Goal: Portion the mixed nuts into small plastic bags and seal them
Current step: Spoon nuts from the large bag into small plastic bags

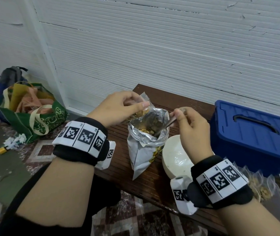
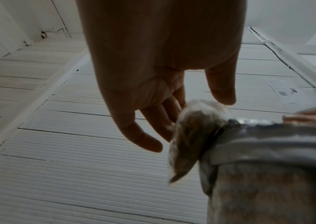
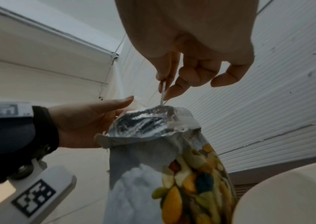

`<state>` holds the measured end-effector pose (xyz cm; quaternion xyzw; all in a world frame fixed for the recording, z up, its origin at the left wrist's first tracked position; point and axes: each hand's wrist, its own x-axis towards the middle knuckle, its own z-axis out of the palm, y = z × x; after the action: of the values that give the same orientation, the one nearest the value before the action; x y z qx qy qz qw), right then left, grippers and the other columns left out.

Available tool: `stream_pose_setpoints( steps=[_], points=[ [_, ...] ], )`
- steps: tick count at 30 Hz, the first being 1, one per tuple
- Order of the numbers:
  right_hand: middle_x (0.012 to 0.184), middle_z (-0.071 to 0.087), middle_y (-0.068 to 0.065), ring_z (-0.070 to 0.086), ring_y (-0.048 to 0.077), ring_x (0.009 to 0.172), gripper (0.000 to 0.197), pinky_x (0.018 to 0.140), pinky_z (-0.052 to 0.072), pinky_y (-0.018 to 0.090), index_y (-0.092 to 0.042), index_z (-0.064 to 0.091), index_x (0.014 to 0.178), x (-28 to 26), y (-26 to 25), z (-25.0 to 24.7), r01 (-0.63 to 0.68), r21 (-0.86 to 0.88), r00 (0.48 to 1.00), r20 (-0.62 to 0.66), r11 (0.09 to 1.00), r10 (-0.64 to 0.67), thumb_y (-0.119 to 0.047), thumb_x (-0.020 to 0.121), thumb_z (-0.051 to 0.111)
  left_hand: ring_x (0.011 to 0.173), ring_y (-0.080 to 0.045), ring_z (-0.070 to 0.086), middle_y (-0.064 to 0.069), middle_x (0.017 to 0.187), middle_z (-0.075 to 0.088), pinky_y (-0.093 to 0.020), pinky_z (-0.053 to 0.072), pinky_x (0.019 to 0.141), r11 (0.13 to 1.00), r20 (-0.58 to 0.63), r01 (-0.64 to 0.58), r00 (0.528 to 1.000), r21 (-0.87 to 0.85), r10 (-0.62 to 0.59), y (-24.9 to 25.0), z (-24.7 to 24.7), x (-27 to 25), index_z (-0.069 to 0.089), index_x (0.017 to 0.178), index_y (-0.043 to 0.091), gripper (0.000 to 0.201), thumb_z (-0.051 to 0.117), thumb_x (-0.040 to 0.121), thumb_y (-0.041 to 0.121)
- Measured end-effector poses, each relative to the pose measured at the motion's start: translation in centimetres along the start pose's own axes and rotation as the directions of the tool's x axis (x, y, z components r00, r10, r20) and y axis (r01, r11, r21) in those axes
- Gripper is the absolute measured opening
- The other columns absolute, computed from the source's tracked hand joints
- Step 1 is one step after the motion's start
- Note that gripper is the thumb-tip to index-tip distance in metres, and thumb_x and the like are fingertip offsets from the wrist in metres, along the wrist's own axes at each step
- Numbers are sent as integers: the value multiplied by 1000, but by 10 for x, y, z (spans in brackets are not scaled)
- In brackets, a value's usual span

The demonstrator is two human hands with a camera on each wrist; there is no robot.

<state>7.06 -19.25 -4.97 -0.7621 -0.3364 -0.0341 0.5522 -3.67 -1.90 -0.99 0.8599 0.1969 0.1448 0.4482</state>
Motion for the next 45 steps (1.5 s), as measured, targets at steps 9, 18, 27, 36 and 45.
stream_pose_setpoints(
  steps=[9, 18, 27, 36, 45],
  points=[
    [62, 62, -8, 51, -12, 52, 26, 53, 35, 4, -13, 68, 88, 17, 3, -15, -255, 29, 936, -245, 967, 254, -24, 99, 46, 80, 1, 65, 10, 88, 71, -17, 49, 71, 999, -52, -18, 999, -34, 16, 0, -6, -1, 68, 89, 33, 33, 66, 68, 58],
    [63, 62, -8, 53, -7, 62, 26, 66, 40, 7, -14, 66, 88, 37, -8, -34, -310, 74, 893, -319, 948, 317, -24, 99, 45, 94, -15, 68, 4, 95, 71, -37, 55, 85, 998, -6, 23, 1000, -51, -23, 0, -10, -3, 68, 90, 32, 49, 74, 49, 57],
    [53, 60, -9, 46, -2, 49, 25, 51, 35, 12, -17, 65, 84, 51, -20, -39, -278, 131, 882, -358, 952, 307, -24, 98, 46, 90, 1, 62, 12, 95, 68, -14, 47, 76, 999, 27, 7, 1000, 43, -8, -3, -2, 0, 69, 98, 31, 48, 81, 56, 52],
    [59, 62, -9, 53, -8, 57, 25, 70, 44, 21, -15, 67, 88, 52, -28, -26, -221, 73, 922, -309, 973, 233, -25, 99, 46, 80, 7, 62, 14, 92, 68, 0, 42, 65, 998, 2, -45, 999, 42, 45, -1, 6, 4, 71, 104, 27, 45, 85, 63, 38],
    [56, 63, -14, 63, 10, 73, 22, 72, 44, 23, -26, 63, 82, 48, -38, -12, -65, 137, 969, -226, 988, 95, -26, 99, 49, 88, 2, 62, 14, 95, 68, -9, 49, 71, 997, -34, -66, 997, 31, 67, -3, 13, 6, 69, 104, 31, 43, 84, 65, 42]
  ],
)
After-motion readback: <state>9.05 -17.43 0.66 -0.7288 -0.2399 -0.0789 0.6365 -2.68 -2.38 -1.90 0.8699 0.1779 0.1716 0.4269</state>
